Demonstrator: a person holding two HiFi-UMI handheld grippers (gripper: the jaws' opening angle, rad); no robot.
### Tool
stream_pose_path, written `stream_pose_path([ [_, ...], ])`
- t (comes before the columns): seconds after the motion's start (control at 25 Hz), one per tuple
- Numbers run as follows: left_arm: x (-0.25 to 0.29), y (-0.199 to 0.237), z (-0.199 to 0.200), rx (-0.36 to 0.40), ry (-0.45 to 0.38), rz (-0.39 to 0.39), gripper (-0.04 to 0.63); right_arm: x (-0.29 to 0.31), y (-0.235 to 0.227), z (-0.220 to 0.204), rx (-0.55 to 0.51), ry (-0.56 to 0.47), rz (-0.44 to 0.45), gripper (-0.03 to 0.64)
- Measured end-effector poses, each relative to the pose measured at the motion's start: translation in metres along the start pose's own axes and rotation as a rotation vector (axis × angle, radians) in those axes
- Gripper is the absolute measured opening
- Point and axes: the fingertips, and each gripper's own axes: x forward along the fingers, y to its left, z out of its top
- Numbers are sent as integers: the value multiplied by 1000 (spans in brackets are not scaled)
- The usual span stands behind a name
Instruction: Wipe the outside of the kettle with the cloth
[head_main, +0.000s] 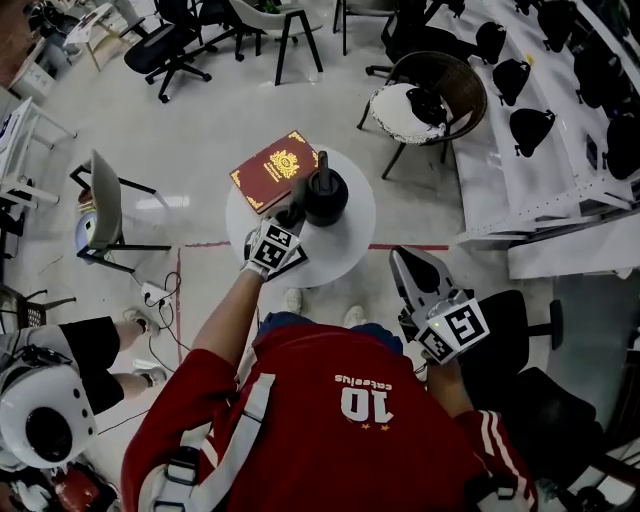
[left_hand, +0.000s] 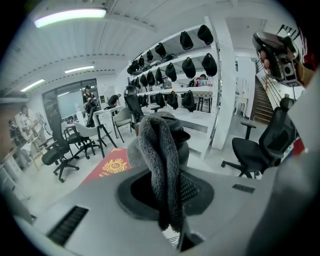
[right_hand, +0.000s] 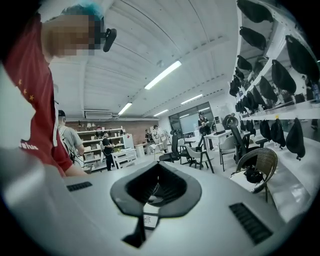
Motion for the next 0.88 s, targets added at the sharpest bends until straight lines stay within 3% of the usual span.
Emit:
stream_pose_path([
  [0.64,7,-49,-3,-54,31,101,48,-42,-28,-3,14,-15,126,15],
  [0.88,17,-69,1,-42,43,120,49,-65,-46,-9,27,-29,136,15],
])
